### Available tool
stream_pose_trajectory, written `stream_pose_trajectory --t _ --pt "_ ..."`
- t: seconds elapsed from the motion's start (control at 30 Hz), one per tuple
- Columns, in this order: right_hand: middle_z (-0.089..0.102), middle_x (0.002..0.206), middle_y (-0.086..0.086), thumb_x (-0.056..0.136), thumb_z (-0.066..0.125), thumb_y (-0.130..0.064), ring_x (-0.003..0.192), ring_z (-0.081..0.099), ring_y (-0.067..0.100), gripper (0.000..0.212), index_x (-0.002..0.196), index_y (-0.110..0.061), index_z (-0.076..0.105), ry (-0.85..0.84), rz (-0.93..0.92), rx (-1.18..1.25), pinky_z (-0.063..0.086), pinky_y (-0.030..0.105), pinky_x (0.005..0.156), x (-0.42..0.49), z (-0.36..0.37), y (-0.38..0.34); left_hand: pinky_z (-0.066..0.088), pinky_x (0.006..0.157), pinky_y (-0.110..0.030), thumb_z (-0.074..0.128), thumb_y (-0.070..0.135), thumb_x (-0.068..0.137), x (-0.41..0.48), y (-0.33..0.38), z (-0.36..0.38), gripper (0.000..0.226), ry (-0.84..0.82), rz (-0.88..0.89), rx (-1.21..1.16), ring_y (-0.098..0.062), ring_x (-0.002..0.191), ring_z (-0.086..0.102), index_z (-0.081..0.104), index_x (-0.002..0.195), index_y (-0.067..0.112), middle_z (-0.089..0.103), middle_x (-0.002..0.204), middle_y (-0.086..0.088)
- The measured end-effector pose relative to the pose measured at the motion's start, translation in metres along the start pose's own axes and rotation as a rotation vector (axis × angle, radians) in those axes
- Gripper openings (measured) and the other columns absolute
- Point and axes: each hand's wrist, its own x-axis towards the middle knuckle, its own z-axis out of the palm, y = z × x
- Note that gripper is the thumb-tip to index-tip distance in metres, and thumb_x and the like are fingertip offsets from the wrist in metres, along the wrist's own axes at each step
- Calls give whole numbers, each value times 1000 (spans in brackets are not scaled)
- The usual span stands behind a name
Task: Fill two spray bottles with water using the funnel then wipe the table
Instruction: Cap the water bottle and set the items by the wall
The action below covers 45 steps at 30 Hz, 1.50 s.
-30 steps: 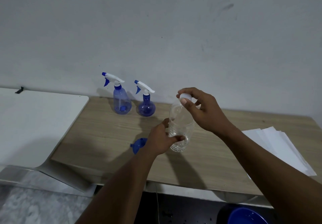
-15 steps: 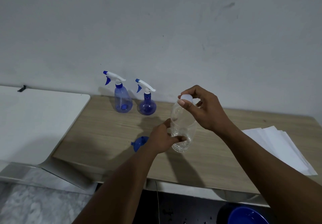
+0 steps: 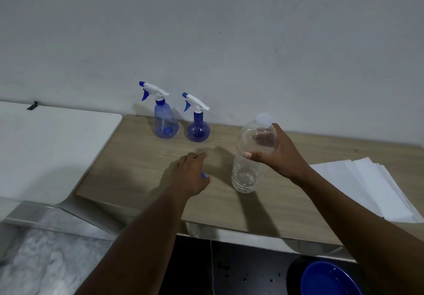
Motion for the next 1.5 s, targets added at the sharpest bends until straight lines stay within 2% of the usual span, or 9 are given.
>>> stream_pose_trajectory --t 0.2,0.3,0.47,0.73,0.87,1.0,1.2,1.33,1.5 --pt "63 126 -6 50 94 -49 116 64 10 91 128 -27 53 17 65 37 52 39 101 -9 8 23 52 93 -44 66 38 87 -6 -31 8 43 -40 -98 -19 -23 103 60 56 127 26 56 118 -3" --pt "67 121 -8 47 95 -54 113 65 9 92 126 -29 55 24 93 -23 55 42 99 -12 13 35 52 91 -43 65 38 90 -5 -31 9 36 -29 -83 -27 -22 100 61 59 122 25 57 113 -2" --pt "71 114 -7 51 94 -54 104 69 5 89 127 -23 59 62 116 -103 57 33 94 -4 12 36 52 86 -40 65 36 90 5 -22 1 27 -2 -78 -73 -22 96 63 68 114 26 63 110 0" --pt "71 109 -3 50 95 -50 93 70 5 87 123 -19 60 181 141 -165 53 17 78 50 -20 18 51 81 -37 64 29 92 61 19 -30 19 45 8 -174 -24 90 65 71 107 19 68 96 -5" --pt "70 110 -4 51 95 -52 96 70 9 88 125 -20 59 271 133 -177 58 31 89 82 -41 16 54 85 -41 62 29 93 100 37 -35 22 44 32 -173 -23 92 65 70 111 19 69 96 -3" --pt "70 112 -6 54 94 -52 100 69 10 81 122 -25 59 341 123 -167 57 38 94 111 -56 23 44 78 -32 62 33 93 134 50 -30 21 105 39 -110 -22 99 65 70 110 22 69 104 0" --pt "70 115 -3 51 92 -60 101 69 12 93 128 -19 58 367 159 -173 58 36 91 142 -61 54 56 81 -42 67 30 90 180 60 -15 22 103 65 -142 -27 102 65 72 109 20 68 108 -7" --pt "65 118 -3 57 94 -46 104 66 15 84 127 -22 54 366 199 -139 53 24 85 139 -47 79 54 79 -39 66 26 91 197 57 1 21 73 26 -134 -27 103 66 73 109 20 71 108 -6" --pt "62 117 -2 63 94 -38 106 60 13 83 128 -25 44 344 192 -181 46 26 90 133 -36 94 52 74 -38 69 26 90 205 57 7 17 86 -13 -165 -27 100 66 73 105 18 72 101 -6"
